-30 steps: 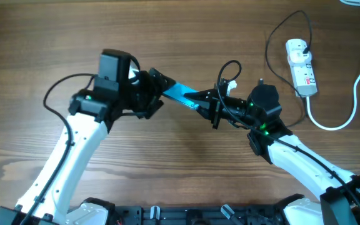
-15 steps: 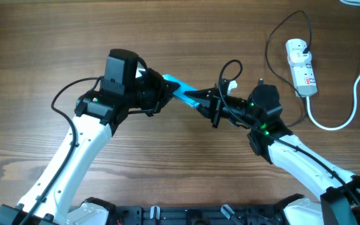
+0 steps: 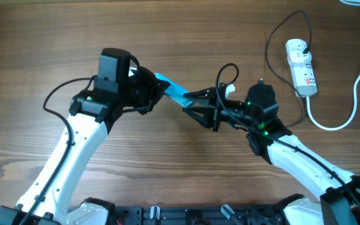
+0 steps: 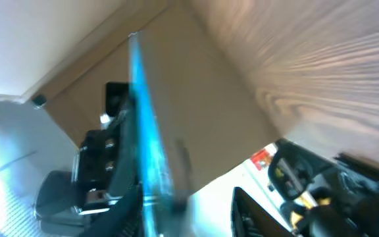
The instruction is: Plug charger to phone and switch on socket
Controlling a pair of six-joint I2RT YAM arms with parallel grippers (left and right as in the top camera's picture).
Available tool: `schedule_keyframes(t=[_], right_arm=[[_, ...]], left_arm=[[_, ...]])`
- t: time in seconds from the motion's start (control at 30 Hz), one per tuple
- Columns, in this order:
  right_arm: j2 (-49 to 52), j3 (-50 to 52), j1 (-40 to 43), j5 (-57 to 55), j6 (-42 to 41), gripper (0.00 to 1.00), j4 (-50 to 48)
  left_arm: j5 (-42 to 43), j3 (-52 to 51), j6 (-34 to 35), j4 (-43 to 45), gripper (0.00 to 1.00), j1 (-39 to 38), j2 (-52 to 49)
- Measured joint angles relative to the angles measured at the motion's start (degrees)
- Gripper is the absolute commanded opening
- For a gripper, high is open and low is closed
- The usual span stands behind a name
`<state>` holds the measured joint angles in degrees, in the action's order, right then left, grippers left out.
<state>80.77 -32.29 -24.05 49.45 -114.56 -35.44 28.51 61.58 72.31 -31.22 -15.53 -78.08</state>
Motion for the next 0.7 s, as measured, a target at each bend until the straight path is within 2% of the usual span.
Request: schedule_keyframes(t=[0.07, 0.2, 0.3, 0.4, 0.6, 0.7], right_arm=[[0.0, -0.04, 0.0, -1.33, 5.49, 0.57, 3.72], [0.0, -0.15, 0.33, -8.11, 20.76, 0.59, 10.21], [0.02, -0.13, 0.24, -13.11, 33.57, 0.67, 15.23], [0.02, -0.13, 0.26, -17.79, 44.09, 0.69, 19.41], [-0.04, -0.15, 0.26, -22.8, 56.22, 0.7, 23.58], [-2.75, -0.13, 0.22, -28.11, 59.43, 0.69, 31.82]], left_arm=[[0.52, -0.09, -2.49, -0.04, 0.04, 1.62, -0.02], [5.9, -0.42, -7.98, -0.55, 0.04, 5.66, -0.15], [15.04, -0.5, -12.0, 0.0, 0.04, 8.87, -0.94], [23.85, -0.48, -16.65, 0.07, 0.04, 10.69, -3.26], [37.7, -0.48, -24.98, 0.24, 0.04, 11.56, -14.93], [42.18, -0.5, -28.24, 0.31, 0.04, 11.58, -21.44]])
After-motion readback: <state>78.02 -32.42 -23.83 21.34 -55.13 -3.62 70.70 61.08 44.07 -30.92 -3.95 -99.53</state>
